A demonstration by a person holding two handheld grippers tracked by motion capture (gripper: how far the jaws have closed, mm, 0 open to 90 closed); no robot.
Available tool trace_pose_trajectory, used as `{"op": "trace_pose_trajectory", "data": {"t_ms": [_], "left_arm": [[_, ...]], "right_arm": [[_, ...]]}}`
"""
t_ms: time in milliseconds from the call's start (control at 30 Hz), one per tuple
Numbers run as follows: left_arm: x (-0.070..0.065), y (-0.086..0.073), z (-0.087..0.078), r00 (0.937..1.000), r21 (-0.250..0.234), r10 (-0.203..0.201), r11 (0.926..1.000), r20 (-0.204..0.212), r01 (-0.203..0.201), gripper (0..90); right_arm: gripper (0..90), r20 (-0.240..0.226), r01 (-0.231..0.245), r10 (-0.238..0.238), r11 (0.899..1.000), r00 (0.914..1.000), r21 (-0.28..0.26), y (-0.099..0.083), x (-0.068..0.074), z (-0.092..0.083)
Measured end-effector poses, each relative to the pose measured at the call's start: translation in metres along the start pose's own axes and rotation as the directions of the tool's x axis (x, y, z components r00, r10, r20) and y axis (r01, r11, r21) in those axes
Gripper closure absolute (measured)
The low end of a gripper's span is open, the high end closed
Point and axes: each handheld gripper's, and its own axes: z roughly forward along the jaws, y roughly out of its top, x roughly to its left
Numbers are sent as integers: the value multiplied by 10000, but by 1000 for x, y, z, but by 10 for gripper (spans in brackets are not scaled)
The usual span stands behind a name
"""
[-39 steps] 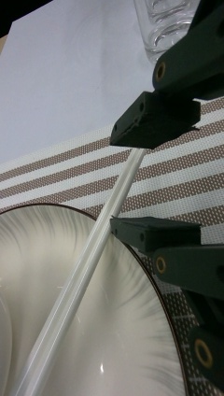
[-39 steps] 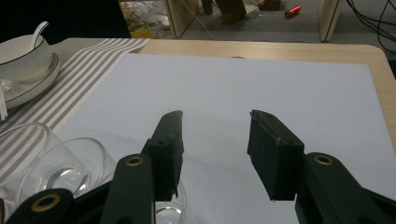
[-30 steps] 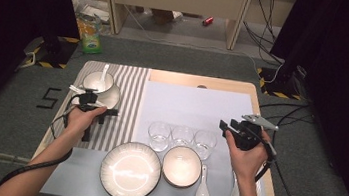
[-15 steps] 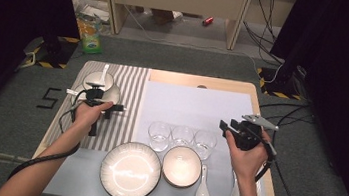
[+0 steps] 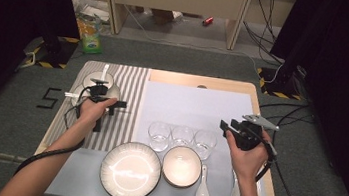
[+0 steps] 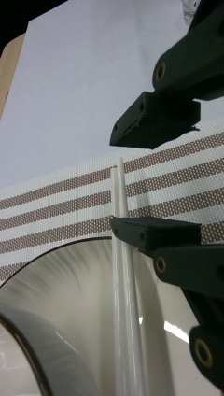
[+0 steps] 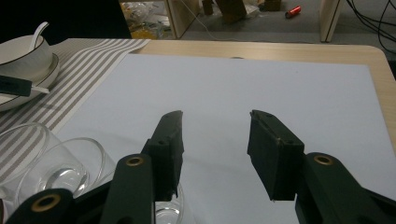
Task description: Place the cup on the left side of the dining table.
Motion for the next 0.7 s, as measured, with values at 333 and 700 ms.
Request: {"op": "trace_pose_trajectory", "data": {"t_ms": [333,700], "left_arm": [[-1,5,6,9999,-71,21,10000,-127,-22,533],[-7,5,6,9997,-112,208,9997,-102,-209,530]], "right_arm": [[551,13,-60,60,10000,10000,15,0,0,0],[550,8,-84,84,10000,10000,1,0,0,-1]]}}
